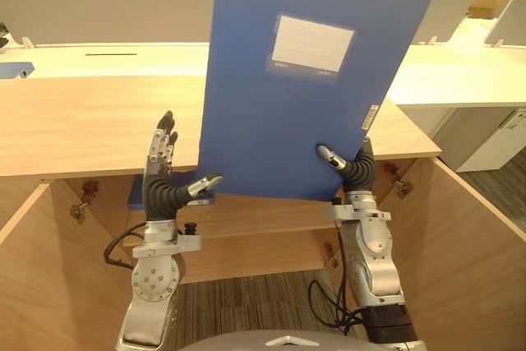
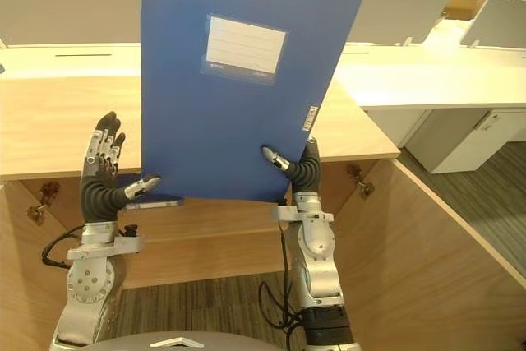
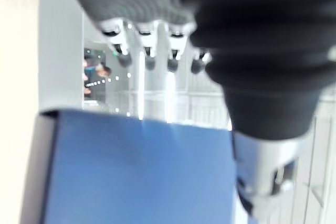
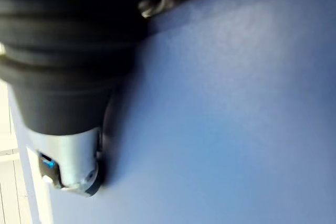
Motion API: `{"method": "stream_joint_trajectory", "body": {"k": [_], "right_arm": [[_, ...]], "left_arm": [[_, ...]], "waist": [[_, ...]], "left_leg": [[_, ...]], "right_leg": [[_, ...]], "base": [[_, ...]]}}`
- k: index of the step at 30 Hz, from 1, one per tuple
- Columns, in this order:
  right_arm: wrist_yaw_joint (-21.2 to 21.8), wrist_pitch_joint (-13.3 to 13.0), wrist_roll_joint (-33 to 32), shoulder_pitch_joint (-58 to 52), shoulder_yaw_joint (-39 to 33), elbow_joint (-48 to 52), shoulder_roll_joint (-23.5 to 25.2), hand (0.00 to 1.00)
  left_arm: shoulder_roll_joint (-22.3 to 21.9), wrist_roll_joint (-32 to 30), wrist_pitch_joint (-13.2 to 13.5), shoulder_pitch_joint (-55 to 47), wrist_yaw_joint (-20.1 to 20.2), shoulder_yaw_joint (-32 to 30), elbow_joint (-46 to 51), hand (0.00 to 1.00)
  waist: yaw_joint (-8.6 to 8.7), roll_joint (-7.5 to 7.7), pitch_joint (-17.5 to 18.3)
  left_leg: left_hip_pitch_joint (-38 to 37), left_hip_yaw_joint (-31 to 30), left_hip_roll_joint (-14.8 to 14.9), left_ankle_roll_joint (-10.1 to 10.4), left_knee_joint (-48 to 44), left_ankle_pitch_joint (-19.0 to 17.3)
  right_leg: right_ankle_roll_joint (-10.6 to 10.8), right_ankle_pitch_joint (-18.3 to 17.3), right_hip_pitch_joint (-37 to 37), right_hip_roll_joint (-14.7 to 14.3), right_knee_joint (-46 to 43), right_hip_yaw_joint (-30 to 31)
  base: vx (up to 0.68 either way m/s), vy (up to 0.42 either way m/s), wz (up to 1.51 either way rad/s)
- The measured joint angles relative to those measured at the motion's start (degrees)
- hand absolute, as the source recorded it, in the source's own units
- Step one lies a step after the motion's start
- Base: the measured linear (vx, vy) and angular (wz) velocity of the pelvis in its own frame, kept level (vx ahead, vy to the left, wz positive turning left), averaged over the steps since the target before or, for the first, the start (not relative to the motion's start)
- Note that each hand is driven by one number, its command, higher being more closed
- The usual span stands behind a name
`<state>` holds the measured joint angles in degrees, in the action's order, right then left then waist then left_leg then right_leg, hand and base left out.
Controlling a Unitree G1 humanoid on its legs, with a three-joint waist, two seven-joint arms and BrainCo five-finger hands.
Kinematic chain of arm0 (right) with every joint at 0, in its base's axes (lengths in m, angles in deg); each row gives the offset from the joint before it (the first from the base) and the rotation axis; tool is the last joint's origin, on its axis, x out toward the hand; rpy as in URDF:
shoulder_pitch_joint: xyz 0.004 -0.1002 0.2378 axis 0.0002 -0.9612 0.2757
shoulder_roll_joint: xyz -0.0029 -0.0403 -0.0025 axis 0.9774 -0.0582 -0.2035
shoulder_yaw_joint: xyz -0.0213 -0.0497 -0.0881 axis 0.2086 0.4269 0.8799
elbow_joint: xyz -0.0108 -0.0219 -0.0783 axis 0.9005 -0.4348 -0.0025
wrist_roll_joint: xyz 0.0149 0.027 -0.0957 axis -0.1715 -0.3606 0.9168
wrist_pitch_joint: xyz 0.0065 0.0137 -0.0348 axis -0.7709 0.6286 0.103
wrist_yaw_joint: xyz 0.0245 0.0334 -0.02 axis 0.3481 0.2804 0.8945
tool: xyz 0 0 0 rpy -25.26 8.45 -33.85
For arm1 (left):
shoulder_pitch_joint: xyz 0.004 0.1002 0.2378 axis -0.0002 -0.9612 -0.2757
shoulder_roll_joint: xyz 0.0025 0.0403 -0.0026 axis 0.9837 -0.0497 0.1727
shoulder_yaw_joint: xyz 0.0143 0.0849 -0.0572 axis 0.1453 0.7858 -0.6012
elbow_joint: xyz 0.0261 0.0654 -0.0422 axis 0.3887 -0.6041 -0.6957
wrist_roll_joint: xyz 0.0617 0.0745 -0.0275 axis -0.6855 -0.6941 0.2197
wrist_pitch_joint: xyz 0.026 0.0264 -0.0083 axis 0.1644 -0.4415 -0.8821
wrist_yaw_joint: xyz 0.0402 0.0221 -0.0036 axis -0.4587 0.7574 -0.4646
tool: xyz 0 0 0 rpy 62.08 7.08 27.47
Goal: Walk over to the cabinet, pick up the folder, carry it to the office cabinet, place the folder inside the office cabinet, then close the office cabinet door
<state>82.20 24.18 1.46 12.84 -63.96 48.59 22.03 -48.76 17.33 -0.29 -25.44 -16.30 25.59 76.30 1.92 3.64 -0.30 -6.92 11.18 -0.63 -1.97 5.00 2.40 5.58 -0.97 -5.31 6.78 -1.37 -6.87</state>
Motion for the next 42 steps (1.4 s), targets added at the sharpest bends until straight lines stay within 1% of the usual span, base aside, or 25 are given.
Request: {"method": "stream_joint_trajectory", "body": {"k": [3, 6, 10, 15, 18, 20, 22, 24, 27, 30, 32, 36, 39, 41, 42], "right_arm": [[-0.1, 0.0, 0.1, 0.0, -1.4, 0.1, 0.9, 1.0], [-0.8, 0.0, 0.1, -0.6, -2.2, 2.6, 1.0, 1.0], [-1.2, 0.0, 0.1, -0.7, -4.0, 4.9, 1.2, 1.0], [-1.3, 0.0, 1.3, -1.1, -6.8, 4.9, 2.5, 1.0], [-1.9, 0.0, 2.0, -1.8, -7.4, 4.9, 3.1, 1.0], [-1.9, 0.0, 2.1, -2.1, -8.2, 4.9, 3.1, 1.0], [-1.9, 0.0, 2.1, -2.1, -8.3, 4.9, 3.2, 1.0], [-1.9, 0.0, 2.0, -2.1, -8.5, 4.9, 3.1, 1.0], [-1.8, 0.0, 2.0, -2.1, -8.5, 4.9, 3.1, 1.0], [-1.8, 0.0, 1.9, -2.1, -8.4, 4.9, 3.1, 1.0], [-1.7, 0.0, 1.8, -2.1, -8.4, 4.9, 3.1, 1.0], [-0.9, 0.0, 1.6, -2.2, -7.8, 6.0, 3.1, 1.0], [0.1, 0.0, 1.5, -2.3, -5.7, 9.3, 2.9, 1.0], [0.6, 0.0, 1.2, -2.4, -2.4, 10.6, 2.7, 1.0], [0.6, 0.0, 1.2, -2.6, -1.4, 10.8, 2.6, 1.0]], "left_arm": [[-0.2, 1.8, 0.0, -1.2, 0.3, -1.8, 0.1, 0.0], [-0.8, 3.4, 0.0, -2.4, 1.3, -3.7, 0.6, 0.0], [-2.7, 5.2, 0.0, -3.9, 1.4, -6.5, 0.6, 0.0], [-4.4, 5.2, 0.0, -5.5, 1.3, -9.6, 0.4, 0.0], [-5.2, 5.1, 0.0, -6.6, 1.1, -12.3, -1.2, 0.0], [-6.3, 5.0, -0.6, -7.0, 1.0, -14.3, -3.6, 0.0], [-6.7, 5.0, -1.3, -7.9, 1.0, -15.2, -5.2, 0.0], [-6.7, 4.9, -1.9, -8.5, 1.0, -15.4, -7.2, 0.0], [-6.7, 2.7, -2.8, -8.9, 1.2, -15.4, -11.3, 0.0], [-6.7, 2.7, -3.9, -8.9, 1.4, -15.3, -14.2, 0.0], [-6.6, 1.1, -4.3, -8.9, 1.7, -15.3, -16.7, 0.0], [-6.2, -0.3, -5.3, -8.8, 3.2, -15.2, -24.1, 0.0], [-5.5, -1.9, -6.0, -8.6, 3.8, -15.2, -30.1, 0.0], [-4.5, -2.9, -7.0, -8.3, 3.9, -15.2, -35.6, 0.0], [-4.3, -2.9, -7.3, -8.2, 3.9, -15.2, -36.7, 0.0]], "waist": [[-0.21, -0.07, 0.0], [-0.55, -0.07, 0.0], [-0.68, -0.05, 0.0], [-0.66, -0.08, 0.0], [-0.93, -0.14, -0.1], [-1.37, -0.14, -0.3], [-1.37, 0.01, -0.4], [-1.43, 0.13, -0.5], [-1.63, 0.3, -0.7], [-1.82, 0.49, -0.9], [-1.85, 0.56, -1.0], [-1.83, 0.46, -1.2], [-1.78, 0.37, -1.5], [-1.6, 0.28, -1.6], [-1.61, 0.3, -1.6]], "left_leg": [[0.0, -0.1, 0.0, 0.0, 0.0, 0.0], [0.3, -0.3, 0.0, 0.4, 0.0, -0.2], [0.3, -0.5, 0.0, 0.2, 0.0, -0.1], [0.8, -1.5, 0.0, 0.1, 0.0, 0.1], [0.7, -2.0, 0.0, 0.1, 0.0, 0.2], [0.8, -2.3, 0.0, 0.1, 0.0, 0.2], [0.8, -2.7, 0.0, 0.2, 0.0, 0.2], [0.9, -2.9, 0.0, 0.2, 0.0, 0.2], [1.1, -3.1, 0.1, 0.5, 0.0, 0.0], [1.3, -3.1, 0.1, 0.5, 0.0, 0.0], [1.4, -3.2, 0.1, 0.5, 0.0, 0.0], [1.7, -3.1, 0.1, 0.5, 0.0, 0.1], [2.0, -2.8, 0.1, 0.6, 0.0, 0.0], [1.8, -2.3, 0.2, 0.6, 0.0, -0.1], [1.8, -2.1, 0.3, 0.6, 0.0, -0.1]], "right_leg": [[-0.4, -0.4, 0.0, 0.0, 0.1, -0.1], [-0.4, -0.5, 0.1, 0.0, 0.1, -0.2], [-0.4, -0.5, 0.1, 0.0, 0.0, -0.4], [-0.1, -0.4, 0.0, 0.1, 0.0, -1.6], [0.0, -0.5, -0.5, 0.1, 0.1, -2.1], [-0.1, -0.5, -0.6, 0.1, 0.1, -2.4], [-0.1, -0.7, -0.7, 0.1, 0.0, -2.8], [-0.3, -0.9, -0.7, 0.1, 0.0, -3.0], [-0.2, -1.0, -0.7, 0.1, 0.0, -3.2], [-0.2, -1.0, -0.5, 0.1, 0.0, -3.2], [-0.2, -1.0, -0.4, 0.1, 0.0, -3.3], [-0.1, -0.9, -0.3, 0.1, 0.1, -3.2], [-0.2, -1.0, 0.4, 0.0, 0.0, -2.9], [-0.2, -1.0, 0.5, -0.1, 0.0, -2.5], [-0.2, -1.0, 0.5, -0.1, 0.0, -2.4]], "base": [[0.0, -0.002, 0.02], [0.0, 0.0, 0.0], [0.0, 0.0, 0.0], [0.02, -0.003, 0.11], [0.01, -0.009, 0.1], [0.01, -0.007, 0.07], [0.0, -0.005, 0.09], [0.0, -0.007, 0.08], [0.0, -0.005, 0.03], [0.0, 0.0, 0.0], [0.0, 0.0, 0.0], [0.01, -0.001, 0.0], [0.0, -0.004, -0.06], [0.02, -0.007, -0.11], [0.01, -0.005, -0.1]]}}
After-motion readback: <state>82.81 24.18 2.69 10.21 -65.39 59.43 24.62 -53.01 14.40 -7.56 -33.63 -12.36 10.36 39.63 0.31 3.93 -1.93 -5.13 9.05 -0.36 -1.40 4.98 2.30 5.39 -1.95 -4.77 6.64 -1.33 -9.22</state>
